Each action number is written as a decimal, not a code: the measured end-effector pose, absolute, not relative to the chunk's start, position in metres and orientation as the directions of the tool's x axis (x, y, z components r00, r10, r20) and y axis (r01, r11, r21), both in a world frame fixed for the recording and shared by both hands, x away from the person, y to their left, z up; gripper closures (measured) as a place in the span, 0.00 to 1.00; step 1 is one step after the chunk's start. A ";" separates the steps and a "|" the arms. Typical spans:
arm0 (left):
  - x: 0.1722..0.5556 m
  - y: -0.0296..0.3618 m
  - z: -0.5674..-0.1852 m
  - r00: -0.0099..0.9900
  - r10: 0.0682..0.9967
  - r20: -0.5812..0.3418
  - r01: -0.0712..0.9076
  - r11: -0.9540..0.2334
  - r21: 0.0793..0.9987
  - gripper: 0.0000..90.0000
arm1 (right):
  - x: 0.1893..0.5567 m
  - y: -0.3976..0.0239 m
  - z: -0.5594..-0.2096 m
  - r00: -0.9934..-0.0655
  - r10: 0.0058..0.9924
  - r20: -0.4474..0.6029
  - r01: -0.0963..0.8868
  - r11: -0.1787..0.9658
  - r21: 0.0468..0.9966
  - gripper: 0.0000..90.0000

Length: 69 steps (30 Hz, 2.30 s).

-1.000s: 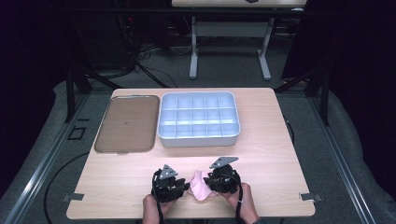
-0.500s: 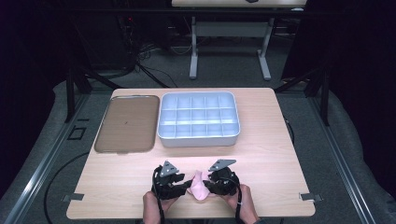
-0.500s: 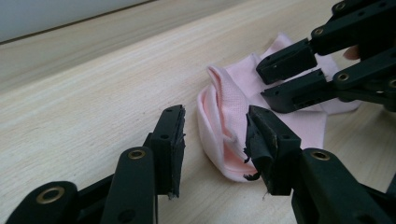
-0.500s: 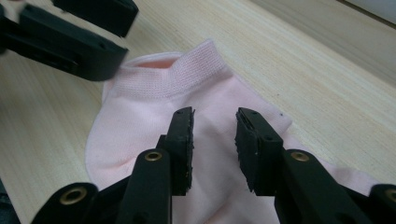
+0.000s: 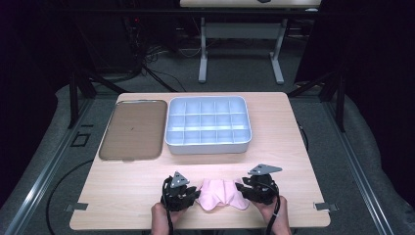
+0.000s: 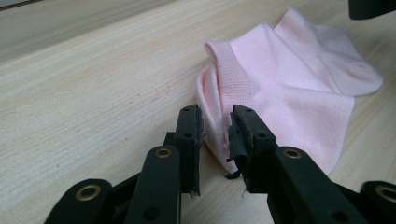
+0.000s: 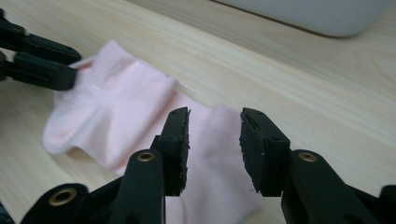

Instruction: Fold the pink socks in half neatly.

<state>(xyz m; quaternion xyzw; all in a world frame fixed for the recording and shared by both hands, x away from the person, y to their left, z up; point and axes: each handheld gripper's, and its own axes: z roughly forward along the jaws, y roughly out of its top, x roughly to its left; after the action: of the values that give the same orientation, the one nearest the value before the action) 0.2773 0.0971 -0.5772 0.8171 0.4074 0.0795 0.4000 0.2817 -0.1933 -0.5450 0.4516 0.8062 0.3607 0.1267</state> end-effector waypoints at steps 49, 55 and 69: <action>0.275 0.098 -0.584 0.645 0.734 -0.212 0.602 -0.317 0.733 0.92 | 0.269 -0.213 -0.555 -0.533 0.830 0.164 0.680 0.305 0.667 0.94; 0.274 0.097 -0.583 0.643 0.737 -0.209 0.603 -0.318 0.732 0.92 | 0.265 -0.210 -0.538 -0.561 0.806 0.186 0.652 0.292 0.700 0.94; 0.275 0.097 -0.583 0.644 0.736 -0.212 0.605 -0.319 0.730 0.92 | 0.270 -0.186 -0.512 -0.616 0.753 0.229 0.638 0.307 0.707 0.95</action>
<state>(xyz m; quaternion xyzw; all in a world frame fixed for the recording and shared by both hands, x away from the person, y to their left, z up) 0.2750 0.0971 -0.5834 0.8082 0.4146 0.0798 0.4106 0.2696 -0.1857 -0.5117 0.4320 0.8051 0.4000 0.0724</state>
